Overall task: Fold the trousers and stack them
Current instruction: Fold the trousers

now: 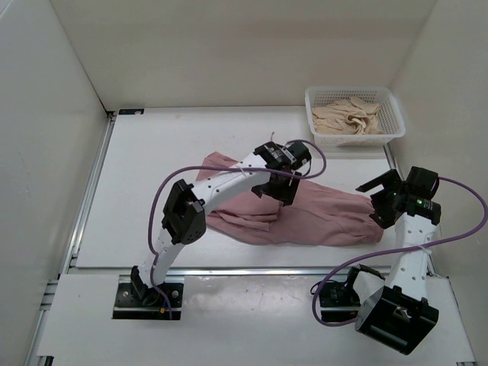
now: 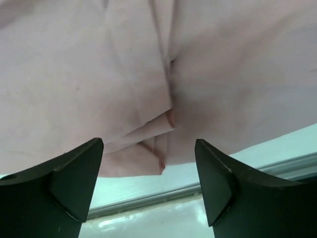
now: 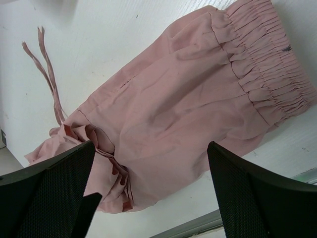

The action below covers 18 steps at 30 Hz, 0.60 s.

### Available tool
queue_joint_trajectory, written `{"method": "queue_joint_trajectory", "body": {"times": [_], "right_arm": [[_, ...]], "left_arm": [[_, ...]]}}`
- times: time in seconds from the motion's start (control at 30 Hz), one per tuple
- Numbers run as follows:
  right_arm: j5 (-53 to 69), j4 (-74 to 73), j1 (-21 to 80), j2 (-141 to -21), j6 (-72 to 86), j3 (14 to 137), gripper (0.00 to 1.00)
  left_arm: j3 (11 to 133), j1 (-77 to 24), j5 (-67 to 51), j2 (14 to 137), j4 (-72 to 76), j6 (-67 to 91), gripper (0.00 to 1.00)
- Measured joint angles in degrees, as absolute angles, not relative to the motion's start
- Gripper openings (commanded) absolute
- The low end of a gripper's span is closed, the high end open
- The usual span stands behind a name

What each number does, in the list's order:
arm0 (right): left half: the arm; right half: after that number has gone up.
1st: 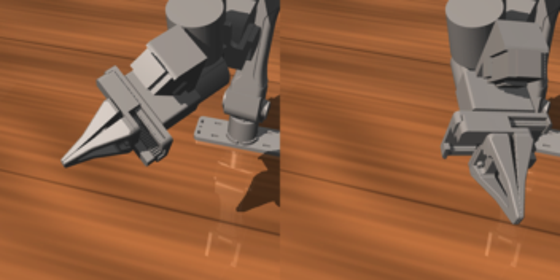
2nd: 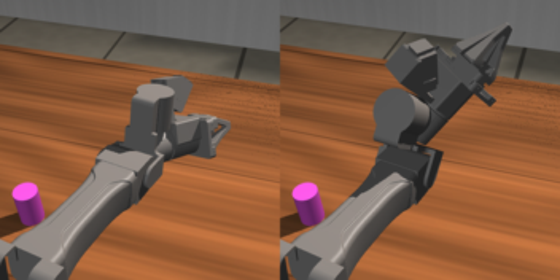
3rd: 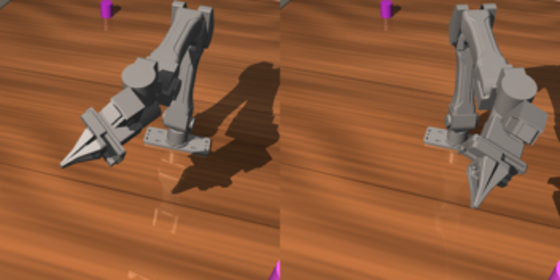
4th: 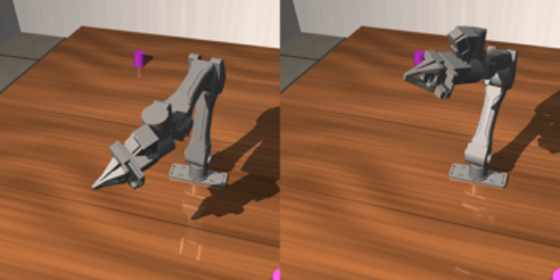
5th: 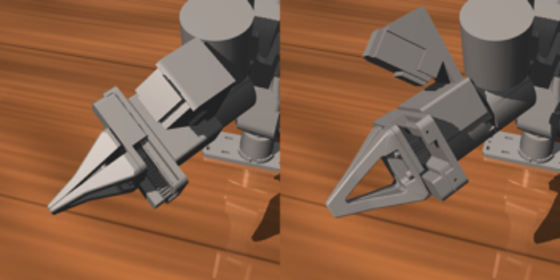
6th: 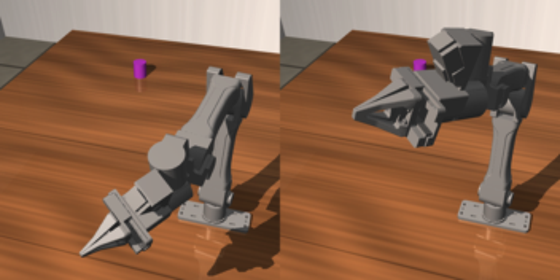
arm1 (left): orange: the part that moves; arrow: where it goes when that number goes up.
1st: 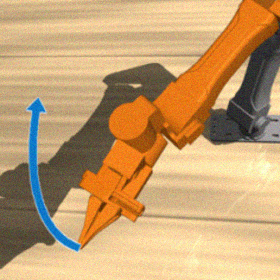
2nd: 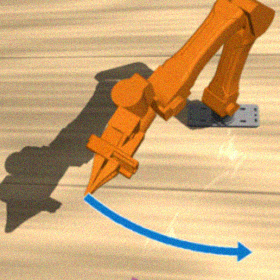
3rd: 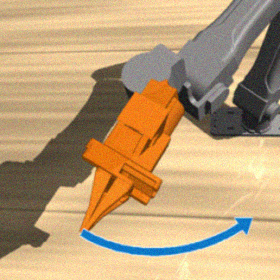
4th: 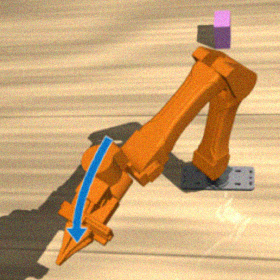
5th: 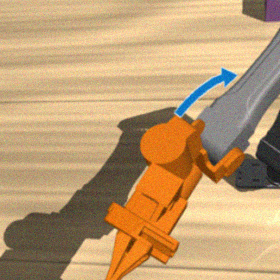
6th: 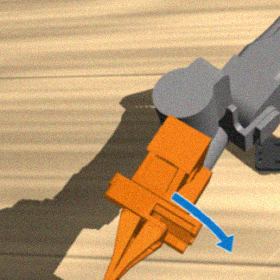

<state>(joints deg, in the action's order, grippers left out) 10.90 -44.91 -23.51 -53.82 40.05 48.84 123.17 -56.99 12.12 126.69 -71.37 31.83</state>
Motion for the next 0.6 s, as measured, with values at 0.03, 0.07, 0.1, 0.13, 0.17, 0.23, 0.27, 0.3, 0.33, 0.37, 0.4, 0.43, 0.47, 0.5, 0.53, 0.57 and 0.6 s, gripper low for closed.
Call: {"method": "queue_joint_trajectory", "body": {"times": [0.03, 0.07, 0.1, 0.13, 0.17, 0.23, 0.27, 0.3, 0.33, 0.37, 0.4, 0.43, 0.47, 0.5, 0.53, 0.57, 0.6], "right_arm": [[10.9, -44.9, -23.5, -53.8, 40.0, 48.8, 0.99], [10.9, -44.9, -23.5, -53.8, 40.1, 48.8, 0.99], [10.9, -44.9, -23.5, -53.8, 40.1, 48.8, 0.99], [10.9, -44.9, -23.5, -53.8, 40.1, 48.8, 0.99], [10.9, -44.9, -23.5, -53.8, 40.1, 48.8, 0.99], [10.9, -44.9, -23.5, -53.8, 40.0, 48.8, 0.99], [10.9, -44.9, -23.5, -53.8, 40.0, 48.8, 0.99], [10.9, -44.9, -23.5, -53.8, 40.1, 48.8, 0.99], [10.9, -44.9, -23.5, -53.8, 40.1, 48.8, 0.99], [10.9, -44.9, -23.5, -53.8, 40.0, 48.8, 0.99], [10.9, -44.9, -23.5, -53.8, 40.0, 48.8, 0.99], [10.9, -44.9, -23.5, -53.8, 40.0, 48.8, 0.99], [10.9, -44.9, -23.5, -53.8, 40.1, 48.8, 0.99], [10.9, -44.9, -23.5, -53.8, 40.1, 48.8, 0.99], [10.9, -44.9, -23.5, -53.8, 40.0, 48.8, 0.99], [10.9, -44.9, -23.5, -53.8, 40.1, 48.8, 0.99], [10.9, -44.9, -23.5, -53.8, 40.0, 48.8, 0.99]], "left_arm": [[123.2, -56.2, 11.2, 126.7, -72.2, 31.5, 0.88], [123.2, -54.9, 10.6, 126.1, -72.6, 31.2, 0.88], [123.1, -53.4, 10.0, 125.4, -72.8, 30.7, 0.86], [122.7, -51.2, 9.6, 124.1, -72.8, 30.3, 0.83], [122.0, -48.6, 9.6, 122.3, -72.7, 29.9, 0.79], [119.1, -42.4, 9.7, 117.5, -71.6, 29.0, 0.72], [117.1, -38.7, 9.7, 114.6, -70.9, 28.4, 0.72], [114.8, -34.3, 9.3, 111.4, -70.1, 27.8, 0.81], [112.4, -30.4, 8.4, 108.7, -68.6, 27.0, 0.83], [109.7, -27.0, 7.8, 106.2, -67.1, 26.7, 0.84], [106.8, -23.5, 6.9, 104.0, -66.0, 26.3, 0.88], [104.0, -20.7, 5.9, 102.3, -64.9, 25.7, 0.90], [101.6, -18.7, 4.9, 101.3, -63.9, 25.3, 0.90], [99.6, -17.3, 3.8, 101.2, -63.2, 24.8, 0.90], [97.9, -16.4, 2.3, 101.8, -62.2, 24.3, 0.90], [96.3, -15.9, 0.6, 102.7, -61.2, 23.6, 0.90], [94.8, -15.6, -1.0, 103.9, -60.3, 23.1, 0.90]]}}
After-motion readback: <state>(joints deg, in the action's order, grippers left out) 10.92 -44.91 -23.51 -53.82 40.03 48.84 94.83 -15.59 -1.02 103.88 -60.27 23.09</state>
